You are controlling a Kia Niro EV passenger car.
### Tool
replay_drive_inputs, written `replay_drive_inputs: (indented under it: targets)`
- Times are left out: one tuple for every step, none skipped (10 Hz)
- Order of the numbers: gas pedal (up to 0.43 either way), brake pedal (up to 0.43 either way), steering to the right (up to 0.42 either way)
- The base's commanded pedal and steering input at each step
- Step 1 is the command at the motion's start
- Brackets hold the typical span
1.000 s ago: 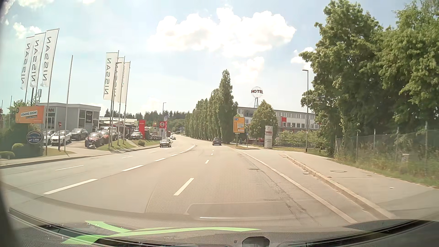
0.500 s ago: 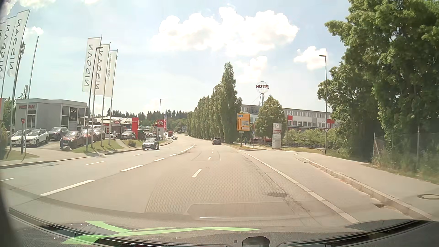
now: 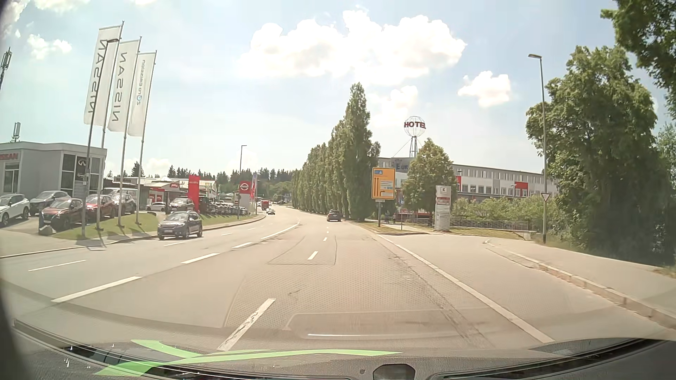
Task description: Follow the waypoints while adhering to traffic rules and regulations
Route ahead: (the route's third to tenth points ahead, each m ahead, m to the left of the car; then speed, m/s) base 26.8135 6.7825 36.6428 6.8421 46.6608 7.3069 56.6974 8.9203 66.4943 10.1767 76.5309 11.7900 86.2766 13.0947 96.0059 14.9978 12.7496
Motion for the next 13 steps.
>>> replay_drive_inputs:
  targets:
    - [0.177, 0.000, -0.012]
    - [0.177, 0.000, -0.012]
    - [0.177, 0.000, -0.012]
    - [0.177, 0.000, -0.012]
    - [0.177, 0.000, -0.011]
    - [0.177, 0.000, -0.011]
    - [0.177, 0.000, -0.011]
    - [0.177, 0.000, -0.011]
    - [0.177, 0.000, -0.011]
    - [0.177, 0.000, -0.011]
    - [0.177, 0.000, -0.011]
    - [0.177, 0.000, -0.010]
    - [0.177, 0.000, -0.010]
